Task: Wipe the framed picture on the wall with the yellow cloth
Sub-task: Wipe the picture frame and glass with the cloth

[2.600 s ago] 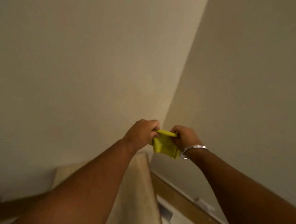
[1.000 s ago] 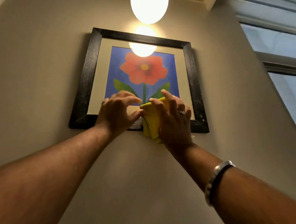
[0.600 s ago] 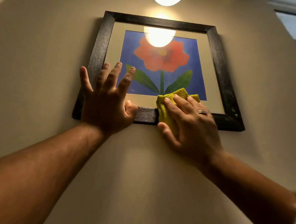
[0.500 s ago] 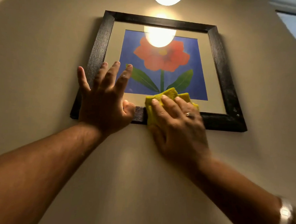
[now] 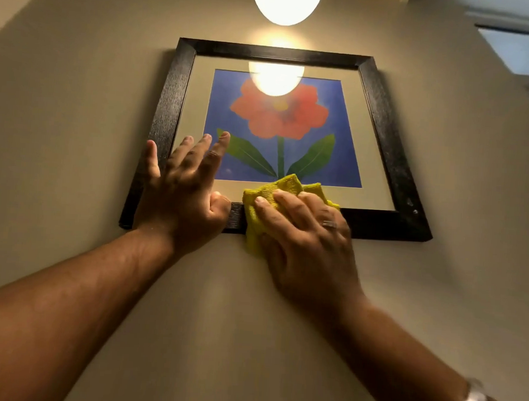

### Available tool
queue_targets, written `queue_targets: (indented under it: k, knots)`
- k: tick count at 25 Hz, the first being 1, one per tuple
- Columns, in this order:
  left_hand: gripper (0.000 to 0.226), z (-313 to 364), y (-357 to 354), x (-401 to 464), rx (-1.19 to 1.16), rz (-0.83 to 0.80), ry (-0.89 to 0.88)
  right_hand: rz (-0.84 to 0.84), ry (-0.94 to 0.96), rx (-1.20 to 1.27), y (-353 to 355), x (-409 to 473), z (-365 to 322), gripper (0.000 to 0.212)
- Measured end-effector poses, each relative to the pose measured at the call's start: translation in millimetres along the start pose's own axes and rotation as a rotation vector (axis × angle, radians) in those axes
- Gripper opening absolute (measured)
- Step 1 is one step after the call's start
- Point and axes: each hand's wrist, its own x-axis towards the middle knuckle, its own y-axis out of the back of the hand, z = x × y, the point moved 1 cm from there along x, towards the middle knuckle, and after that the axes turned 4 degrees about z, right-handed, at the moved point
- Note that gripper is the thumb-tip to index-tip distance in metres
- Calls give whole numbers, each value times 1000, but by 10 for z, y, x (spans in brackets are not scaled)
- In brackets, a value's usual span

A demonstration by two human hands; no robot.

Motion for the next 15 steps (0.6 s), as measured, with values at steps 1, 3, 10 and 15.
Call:
queue_targets:
  k: [1, 3, 10, 15]
  knots:
    - [84, 4, -3, 3, 3, -20, -20, -5, -7, -17, 59, -48, 204, 45]
    - [81, 16, -5, -15, 16, -43, -50, 69, -194, -92, 259, -215, 687, 48]
    - [72, -40, -35, -9, 29, -127, -146, 17, 34, 35, 26, -169, 155, 45]
    - [75, -41, -41, -36, 94, -145, -221, 44, -384, -35, 413, -321, 1243, 59]
